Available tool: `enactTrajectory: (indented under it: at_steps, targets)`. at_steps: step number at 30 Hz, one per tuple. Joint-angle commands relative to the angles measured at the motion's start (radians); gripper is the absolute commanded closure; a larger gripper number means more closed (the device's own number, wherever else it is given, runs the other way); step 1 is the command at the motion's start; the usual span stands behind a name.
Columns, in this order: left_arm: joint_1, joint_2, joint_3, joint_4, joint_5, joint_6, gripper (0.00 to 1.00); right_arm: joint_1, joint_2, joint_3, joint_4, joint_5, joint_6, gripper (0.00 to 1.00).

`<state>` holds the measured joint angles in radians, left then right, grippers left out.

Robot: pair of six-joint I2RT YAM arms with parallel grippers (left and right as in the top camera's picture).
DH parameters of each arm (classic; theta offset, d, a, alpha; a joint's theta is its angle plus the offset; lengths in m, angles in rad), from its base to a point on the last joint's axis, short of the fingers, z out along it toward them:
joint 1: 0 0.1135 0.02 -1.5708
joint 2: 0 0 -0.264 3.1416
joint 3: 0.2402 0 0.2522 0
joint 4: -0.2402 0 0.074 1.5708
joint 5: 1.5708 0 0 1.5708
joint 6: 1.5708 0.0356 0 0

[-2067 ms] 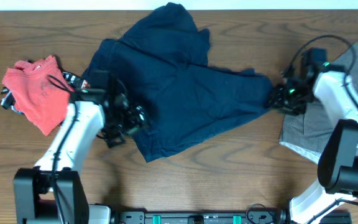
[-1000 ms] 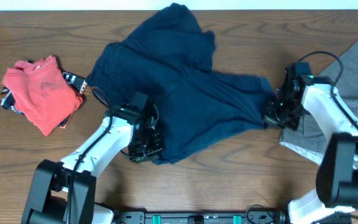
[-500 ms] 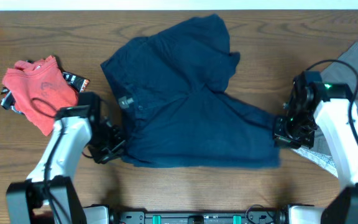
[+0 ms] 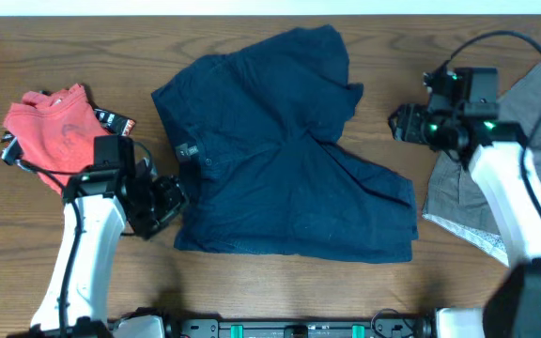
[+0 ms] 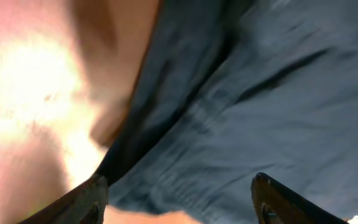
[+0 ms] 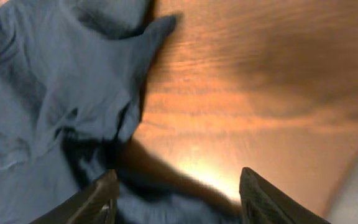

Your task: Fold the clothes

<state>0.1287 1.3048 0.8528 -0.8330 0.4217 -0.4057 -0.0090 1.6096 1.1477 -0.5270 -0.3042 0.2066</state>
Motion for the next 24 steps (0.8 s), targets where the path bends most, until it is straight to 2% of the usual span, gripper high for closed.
enactTrajectory:
  at_steps: [1, 8, 15, 18, 19, 20, 21, 24]
  targets:
    - [-0.018, -0.039, 0.034, 0.070, 0.027, 0.013, 0.25, 0.018, 0.114, 0.005, 0.098, -0.135, 0.004, 0.42]
    - [-0.156, 0.013, 0.033, 0.248, -0.018, 0.013, 0.26, 0.027, 0.349, 0.005, 0.460, -0.312, 0.156, 0.37]
    - [-0.266, 0.159, 0.033, 0.332, -0.133, 0.013, 0.26, 0.062, 0.491, 0.005, 0.767, -0.360, 0.323, 0.43]
    - [-0.276, 0.227, 0.033, 0.367, -0.146, 0.012, 0.26, 0.079, 0.519, 0.005, 0.825, -0.359, 0.359, 0.58]
    - [-0.276, 0.246, 0.033, 0.378, -0.146, 0.012, 0.26, 0.084, 0.521, 0.005, 0.828, -0.357, 0.362, 0.70]
    - [-0.276, 0.266, 0.033, 0.389, -0.146, 0.012, 0.26, 0.089, 0.523, 0.005, 0.829, -0.350, 0.361, 0.88]
    - [-0.276, 0.287, 0.033, 0.399, -0.147, 0.012, 0.26, 0.090, 0.523, 0.006, 0.831, -0.351, 0.361, 0.99]
    - [-0.276, 0.337, 0.033, 0.413, -0.147, 0.013, 0.26, 0.080, 0.514, 0.031, 0.830, -0.401, 0.351, 0.99]
